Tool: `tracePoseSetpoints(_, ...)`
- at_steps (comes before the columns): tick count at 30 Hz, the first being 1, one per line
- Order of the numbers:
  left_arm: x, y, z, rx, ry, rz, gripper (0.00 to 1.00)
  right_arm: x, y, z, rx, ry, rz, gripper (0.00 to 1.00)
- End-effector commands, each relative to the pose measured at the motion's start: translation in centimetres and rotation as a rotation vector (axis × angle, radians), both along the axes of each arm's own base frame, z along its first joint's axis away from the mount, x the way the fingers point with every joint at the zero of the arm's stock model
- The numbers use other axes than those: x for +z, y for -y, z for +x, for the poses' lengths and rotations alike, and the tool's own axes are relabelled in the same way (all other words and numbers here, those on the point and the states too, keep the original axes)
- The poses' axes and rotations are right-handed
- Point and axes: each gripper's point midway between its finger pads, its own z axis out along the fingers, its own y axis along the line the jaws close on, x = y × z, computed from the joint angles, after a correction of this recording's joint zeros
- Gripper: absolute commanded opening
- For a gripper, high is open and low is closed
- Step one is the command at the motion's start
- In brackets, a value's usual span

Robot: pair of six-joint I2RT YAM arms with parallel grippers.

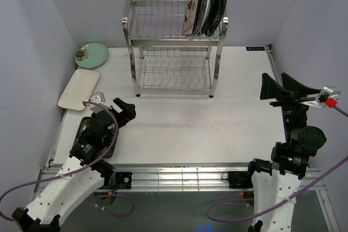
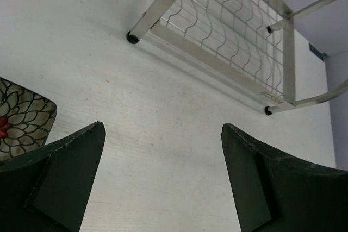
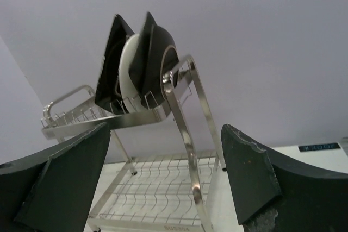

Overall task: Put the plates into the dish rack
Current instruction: Pick up the plate at the center of the board.

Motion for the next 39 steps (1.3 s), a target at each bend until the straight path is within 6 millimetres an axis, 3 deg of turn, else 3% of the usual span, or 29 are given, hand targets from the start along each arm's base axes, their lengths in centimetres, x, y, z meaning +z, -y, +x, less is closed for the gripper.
tracePoseSetpoints(1, -3.4, -1.2, -0.1, 0.064, -0.086, 0.054, 0.98, 4.5, -0.4, -2.8, -0.029, 0.101, -0.064, 0.88)
tracePoseSetpoints(6, -5.5, -1.7, -0.1, 0.077, -0.11, 0.103, 0.98, 8.1, -1.8, -4.5, 0.01, 0.154, -0.119, 0.88)
tracePoseSetpoints(11, -5.0, -1.3, 0.0, 0.038, -0.096, 0.139, 0.98, 12.7, -2.9, -8.8, 0.009, 0.27, -0.16, 0.89)
tracePoseSetpoints(21, -5.1, -1.2, 0.4, 0.053, -0.146, 0.217, 0.98, 17.9, -3.9, -12.9, 0.064, 0.37, -0.176, 0.91)
tracePoseSetpoints(29, -4.1, -1.2, -0.3, 0.045, -0.084, 0.181, 0.98, 21.0, -4.1, -13.9, 0.083, 0.413, -0.169, 0.92)
tracePoseSetpoints(35, -3.9, -0.6, -0.6, 0.015, -0.074, 0.173, 0.98, 20.9, -3.9, -13.0, 0.066, 0.411, -0.169, 0.92)
tracePoseSetpoints(39, -3.7, -0.6, -0.8, 0.013, -0.059, 0.168, 0.98, 21.4, -3.6, -14.3, 0.009, 0.443, -0.18, 0.9)
